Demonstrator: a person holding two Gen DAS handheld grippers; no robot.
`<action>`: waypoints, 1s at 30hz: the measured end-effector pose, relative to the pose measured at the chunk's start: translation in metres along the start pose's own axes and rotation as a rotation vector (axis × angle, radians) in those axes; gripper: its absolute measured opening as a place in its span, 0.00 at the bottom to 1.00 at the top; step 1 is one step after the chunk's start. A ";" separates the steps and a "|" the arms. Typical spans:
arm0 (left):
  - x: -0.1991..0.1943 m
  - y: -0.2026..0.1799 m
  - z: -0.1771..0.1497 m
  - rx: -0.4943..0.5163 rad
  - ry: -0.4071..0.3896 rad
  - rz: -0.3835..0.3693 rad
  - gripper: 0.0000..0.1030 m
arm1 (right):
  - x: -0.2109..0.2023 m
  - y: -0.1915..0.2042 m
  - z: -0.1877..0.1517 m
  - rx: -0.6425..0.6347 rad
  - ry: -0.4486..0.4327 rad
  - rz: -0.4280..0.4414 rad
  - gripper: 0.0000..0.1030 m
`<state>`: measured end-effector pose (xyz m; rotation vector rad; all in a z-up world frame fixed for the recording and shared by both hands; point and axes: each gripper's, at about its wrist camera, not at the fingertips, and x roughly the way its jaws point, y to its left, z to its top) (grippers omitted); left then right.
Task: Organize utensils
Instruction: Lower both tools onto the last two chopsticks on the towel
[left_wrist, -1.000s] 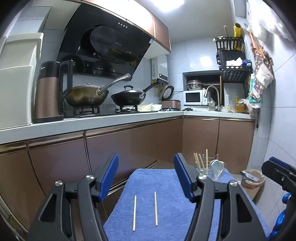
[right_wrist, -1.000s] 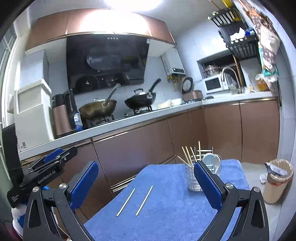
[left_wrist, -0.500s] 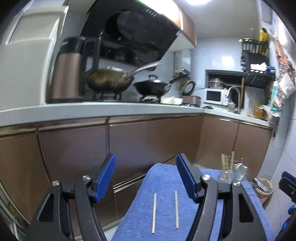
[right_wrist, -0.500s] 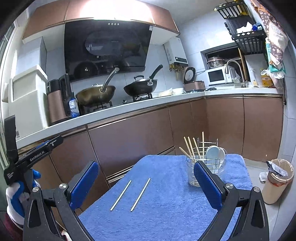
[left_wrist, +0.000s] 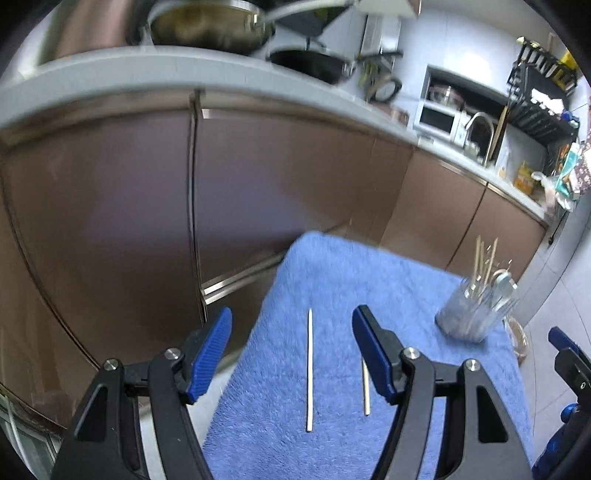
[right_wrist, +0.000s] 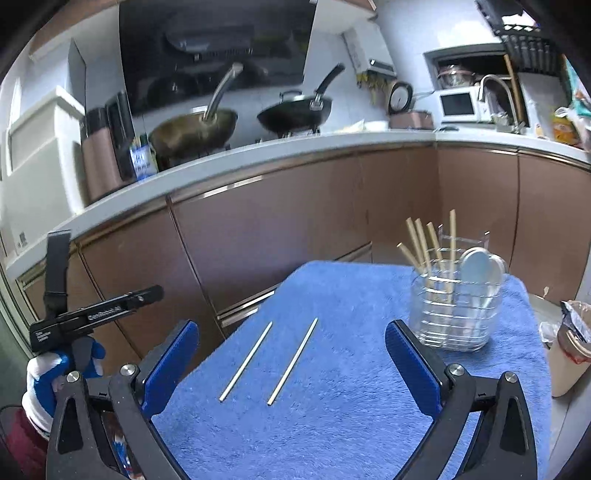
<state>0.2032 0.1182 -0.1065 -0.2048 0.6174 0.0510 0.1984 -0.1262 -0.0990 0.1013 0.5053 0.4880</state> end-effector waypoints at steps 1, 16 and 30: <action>0.012 0.001 0.000 0.002 0.027 -0.002 0.64 | 0.009 0.000 0.000 -0.002 0.021 -0.002 0.97; 0.195 -0.006 -0.001 0.015 0.500 -0.156 0.45 | 0.194 -0.039 0.005 0.114 0.478 0.079 0.36; 0.251 -0.020 -0.007 0.073 0.672 -0.160 0.17 | 0.301 -0.034 0.000 0.084 0.731 -0.008 0.18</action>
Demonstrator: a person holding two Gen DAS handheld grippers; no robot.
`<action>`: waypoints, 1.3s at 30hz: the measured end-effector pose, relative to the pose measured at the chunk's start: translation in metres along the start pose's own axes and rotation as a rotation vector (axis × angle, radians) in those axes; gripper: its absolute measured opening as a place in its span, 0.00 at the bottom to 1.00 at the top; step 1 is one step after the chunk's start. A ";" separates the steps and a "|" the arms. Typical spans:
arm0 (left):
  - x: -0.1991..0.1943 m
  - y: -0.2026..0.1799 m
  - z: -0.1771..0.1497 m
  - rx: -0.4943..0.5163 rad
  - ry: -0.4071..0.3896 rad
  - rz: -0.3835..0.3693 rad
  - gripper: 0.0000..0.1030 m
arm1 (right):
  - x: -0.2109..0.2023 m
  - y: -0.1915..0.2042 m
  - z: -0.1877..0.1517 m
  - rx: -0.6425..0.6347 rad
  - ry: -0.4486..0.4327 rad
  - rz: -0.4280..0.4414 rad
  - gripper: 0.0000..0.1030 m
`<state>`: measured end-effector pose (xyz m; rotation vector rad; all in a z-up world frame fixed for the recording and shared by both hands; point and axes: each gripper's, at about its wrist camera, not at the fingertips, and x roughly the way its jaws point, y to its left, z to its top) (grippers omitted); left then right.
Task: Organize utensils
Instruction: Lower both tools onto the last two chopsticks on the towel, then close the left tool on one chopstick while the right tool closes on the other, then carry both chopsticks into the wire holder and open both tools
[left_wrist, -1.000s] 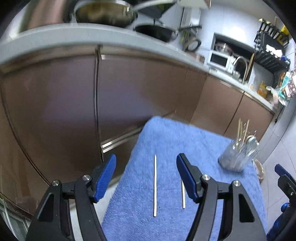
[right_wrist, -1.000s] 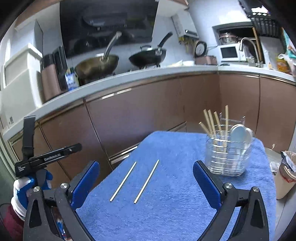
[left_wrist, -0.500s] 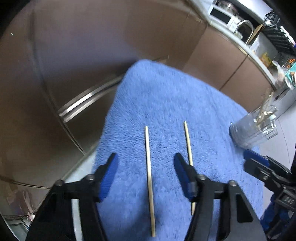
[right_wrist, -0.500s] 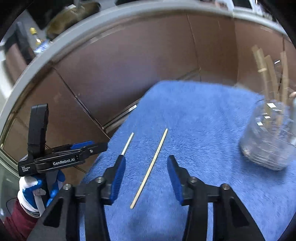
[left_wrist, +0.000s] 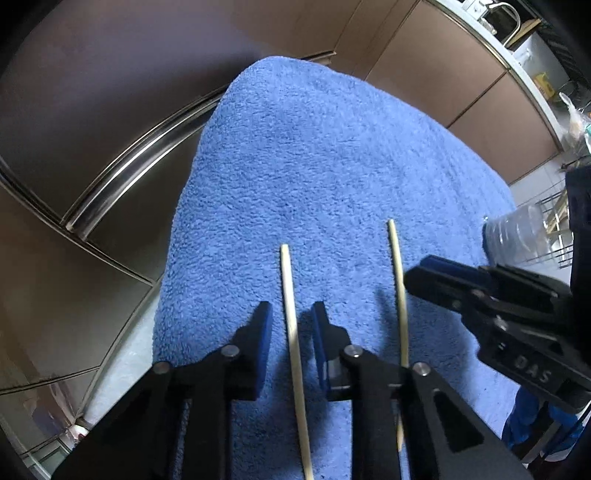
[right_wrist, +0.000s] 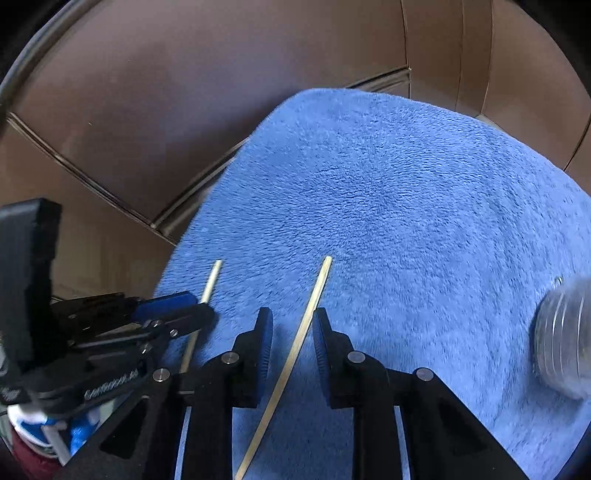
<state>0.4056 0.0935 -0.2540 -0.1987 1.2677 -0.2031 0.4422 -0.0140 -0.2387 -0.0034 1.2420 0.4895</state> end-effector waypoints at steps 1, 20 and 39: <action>-0.001 0.002 0.001 0.003 0.002 0.007 0.13 | 0.005 0.001 0.002 -0.005 0.013 -0.012 0.17; -0.005 0.002 -0.004 0.013 -0.048 0.049 0.04 | 0.023 0.009 0.001 -0.018 0.034 -0.087 0.06; -0.158 -0.046 -0.096 0.043 -0.466 -0.083 0.04 | -0.172 0.024 -0.131 -0.105 -0.433 0.029 0.06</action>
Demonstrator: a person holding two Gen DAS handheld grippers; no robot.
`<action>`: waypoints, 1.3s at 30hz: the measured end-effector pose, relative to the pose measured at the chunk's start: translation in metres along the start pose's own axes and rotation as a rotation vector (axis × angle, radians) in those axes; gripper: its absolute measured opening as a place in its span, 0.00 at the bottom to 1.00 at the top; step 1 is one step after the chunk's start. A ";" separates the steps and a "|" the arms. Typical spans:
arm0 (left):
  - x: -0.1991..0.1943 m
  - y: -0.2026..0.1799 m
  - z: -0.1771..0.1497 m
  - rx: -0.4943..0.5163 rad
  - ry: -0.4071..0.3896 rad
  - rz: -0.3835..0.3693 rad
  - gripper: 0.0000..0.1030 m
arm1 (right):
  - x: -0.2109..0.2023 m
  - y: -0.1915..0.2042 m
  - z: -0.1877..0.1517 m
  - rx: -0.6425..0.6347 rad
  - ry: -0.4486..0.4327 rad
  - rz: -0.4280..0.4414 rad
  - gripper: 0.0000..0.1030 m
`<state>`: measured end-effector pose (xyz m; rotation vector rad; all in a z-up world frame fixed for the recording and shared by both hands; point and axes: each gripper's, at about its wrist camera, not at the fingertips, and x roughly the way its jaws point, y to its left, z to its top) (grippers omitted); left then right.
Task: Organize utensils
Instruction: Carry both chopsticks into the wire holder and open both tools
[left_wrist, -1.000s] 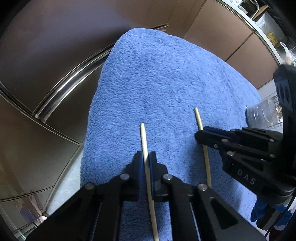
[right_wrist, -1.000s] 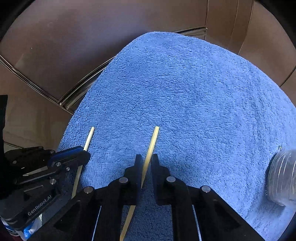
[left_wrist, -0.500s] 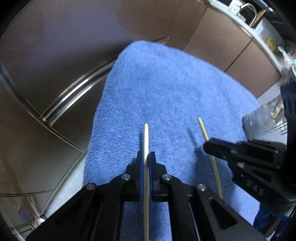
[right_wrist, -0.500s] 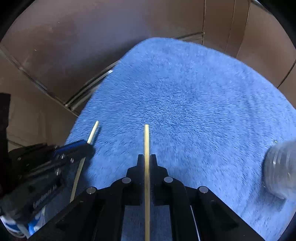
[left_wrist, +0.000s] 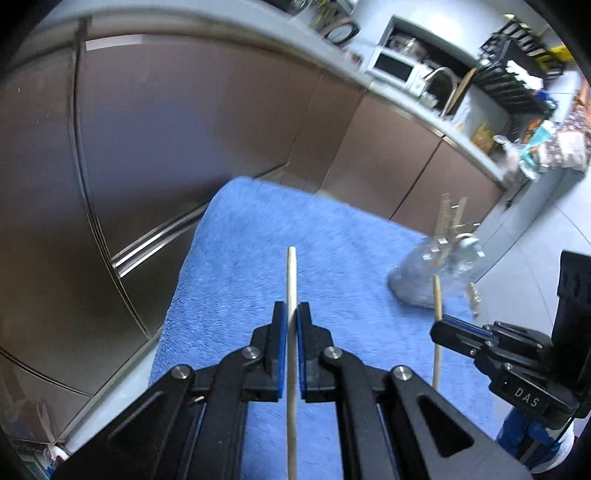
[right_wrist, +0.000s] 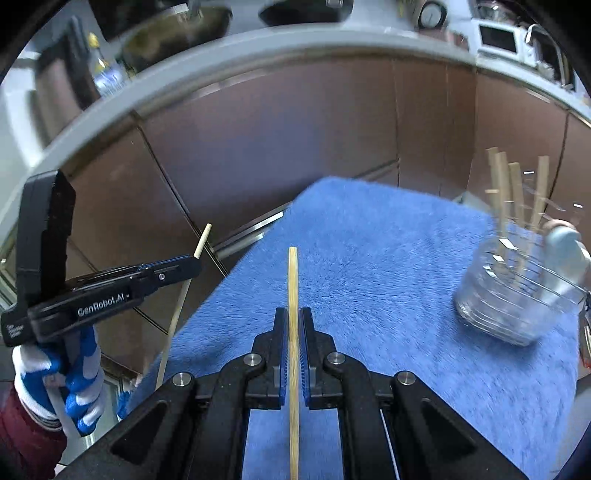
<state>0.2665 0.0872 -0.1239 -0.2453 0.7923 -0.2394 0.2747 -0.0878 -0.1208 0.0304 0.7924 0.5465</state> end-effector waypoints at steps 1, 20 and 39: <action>-0.010 -0.007 -0.002 0.008 -0.022 -0.004 0.04 | -0.016 0.000 -0.004 0.000 -0.032 -0.004 0.06; -0.110 -0.115 0.008 0.098 -0.301 -0.120 0.04 | -0.189 -0.029 -0.025 0.023 -0.481 -0.112 0.06; 0.021 -0.210 0.125 -0.001 -0.584 -0.266 0.04 | -0.124 -0.132 0.068 0.025 -0.748 -0.131 0.06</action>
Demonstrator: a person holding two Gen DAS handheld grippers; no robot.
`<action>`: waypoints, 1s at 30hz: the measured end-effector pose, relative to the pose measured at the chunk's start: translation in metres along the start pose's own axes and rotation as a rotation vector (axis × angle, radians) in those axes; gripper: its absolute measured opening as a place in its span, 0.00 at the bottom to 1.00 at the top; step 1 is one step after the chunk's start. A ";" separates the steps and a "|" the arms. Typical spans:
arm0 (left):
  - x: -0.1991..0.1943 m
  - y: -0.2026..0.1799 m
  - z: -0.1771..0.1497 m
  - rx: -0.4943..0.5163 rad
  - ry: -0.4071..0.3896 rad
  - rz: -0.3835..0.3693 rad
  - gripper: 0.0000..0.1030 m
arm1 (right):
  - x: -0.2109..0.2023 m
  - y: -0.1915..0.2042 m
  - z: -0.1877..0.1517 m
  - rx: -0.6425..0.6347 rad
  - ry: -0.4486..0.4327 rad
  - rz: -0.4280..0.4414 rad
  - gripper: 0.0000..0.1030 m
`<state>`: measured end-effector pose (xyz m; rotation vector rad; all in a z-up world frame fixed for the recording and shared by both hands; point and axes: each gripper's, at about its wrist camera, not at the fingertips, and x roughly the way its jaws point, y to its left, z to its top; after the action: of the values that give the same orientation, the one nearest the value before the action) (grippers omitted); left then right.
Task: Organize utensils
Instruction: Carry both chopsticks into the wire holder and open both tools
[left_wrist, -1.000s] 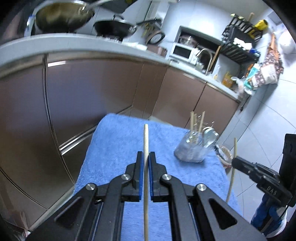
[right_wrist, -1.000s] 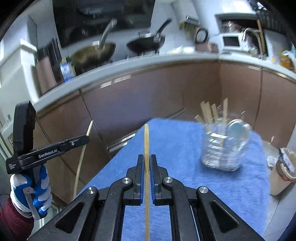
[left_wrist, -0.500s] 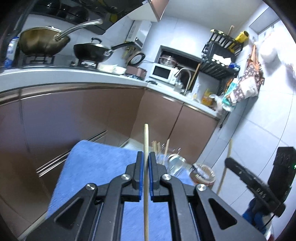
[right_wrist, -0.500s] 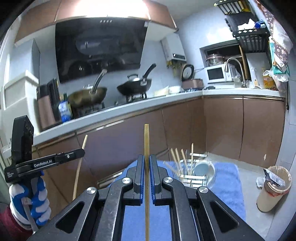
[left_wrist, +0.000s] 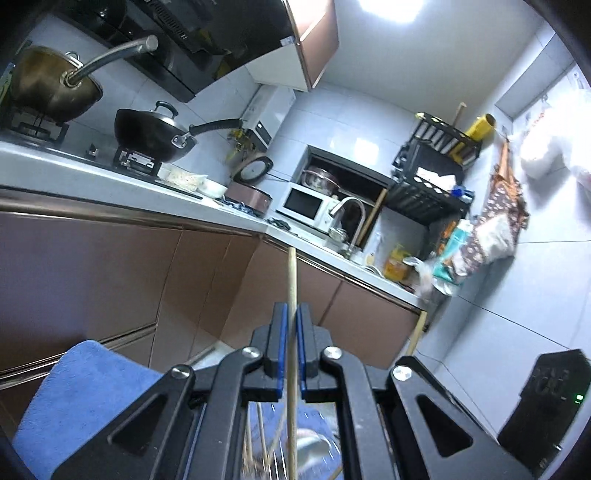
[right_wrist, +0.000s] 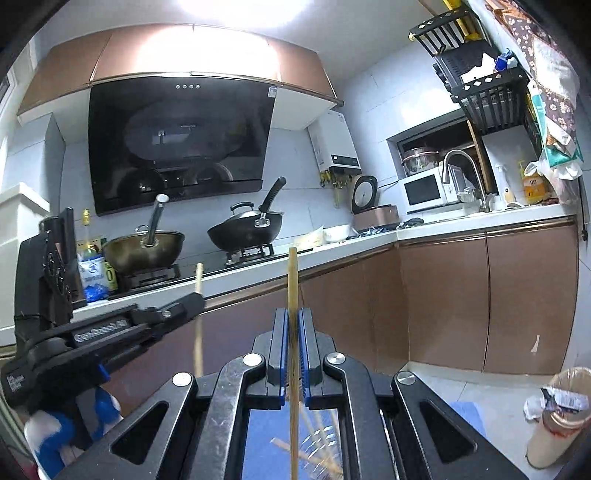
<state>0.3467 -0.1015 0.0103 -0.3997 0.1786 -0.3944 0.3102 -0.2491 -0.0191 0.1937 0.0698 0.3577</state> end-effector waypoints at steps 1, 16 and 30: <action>0.007 0.001 -0.003 0.004 -0.008 0.008 0.04 | 0.006 -0.003 -0.002 -0.005 0.003 -0.002 0.06; 0.079 0.021 -0.075 0.056 -0.083 0.125 0.05 | 0.057 -0.030 -0.060 -0.074 0.048 -0.052 0.06; 0.049 0.020 -0.081 0.101 -0.075 0.166 0.22 | 0.023 -0.032 -0.056 -0.043 0.057 -0.111 0.23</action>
<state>0.3776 -0.1323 -0.0756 -0.2975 0.1167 -0.2237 0.3369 -0.2601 -0.0814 0.1369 0.1286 0.2542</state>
